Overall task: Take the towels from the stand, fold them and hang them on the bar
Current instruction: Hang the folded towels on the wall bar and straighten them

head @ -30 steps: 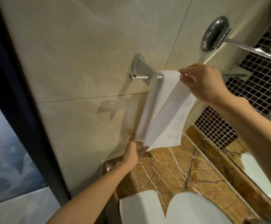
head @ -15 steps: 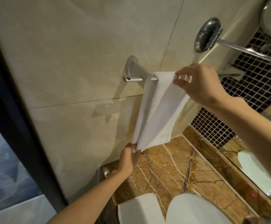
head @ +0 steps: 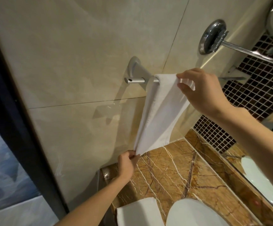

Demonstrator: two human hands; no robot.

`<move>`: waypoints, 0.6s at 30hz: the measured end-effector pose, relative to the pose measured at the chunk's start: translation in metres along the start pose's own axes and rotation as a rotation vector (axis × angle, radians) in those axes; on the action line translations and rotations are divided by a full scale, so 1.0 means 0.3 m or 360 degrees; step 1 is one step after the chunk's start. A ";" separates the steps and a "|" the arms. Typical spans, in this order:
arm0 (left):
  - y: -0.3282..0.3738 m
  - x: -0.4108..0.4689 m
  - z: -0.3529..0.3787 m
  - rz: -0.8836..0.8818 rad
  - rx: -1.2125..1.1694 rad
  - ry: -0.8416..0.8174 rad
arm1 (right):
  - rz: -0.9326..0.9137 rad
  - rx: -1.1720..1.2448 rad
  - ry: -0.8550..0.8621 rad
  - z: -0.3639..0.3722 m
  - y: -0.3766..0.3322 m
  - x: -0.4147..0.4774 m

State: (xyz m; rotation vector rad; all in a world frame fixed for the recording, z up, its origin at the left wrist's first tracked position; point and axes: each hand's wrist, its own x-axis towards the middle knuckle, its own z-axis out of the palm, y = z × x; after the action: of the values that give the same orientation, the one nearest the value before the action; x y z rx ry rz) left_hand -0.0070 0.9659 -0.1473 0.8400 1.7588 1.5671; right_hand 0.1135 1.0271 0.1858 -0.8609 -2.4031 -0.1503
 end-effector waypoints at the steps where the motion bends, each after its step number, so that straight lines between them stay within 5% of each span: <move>1: -0.005 0.003 -0.003 0.0023 0.0004 0.0000 | 0.0000 -0.0008 -0.0001 -0.003 -0.001 0.003; 18: -0.024 0.014 -0.004 0.0061 0.0029 -0.0242 | 0.0049 -0.0095 -0.0101 -0.025 0.012 0.056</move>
State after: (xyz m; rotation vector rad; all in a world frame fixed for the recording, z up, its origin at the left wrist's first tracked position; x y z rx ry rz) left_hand -0.0108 0.9680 -0.1545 0.9808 1.6592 1.4729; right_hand 0.1088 1.0371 0.2010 -0.9428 -2.4537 -0.1858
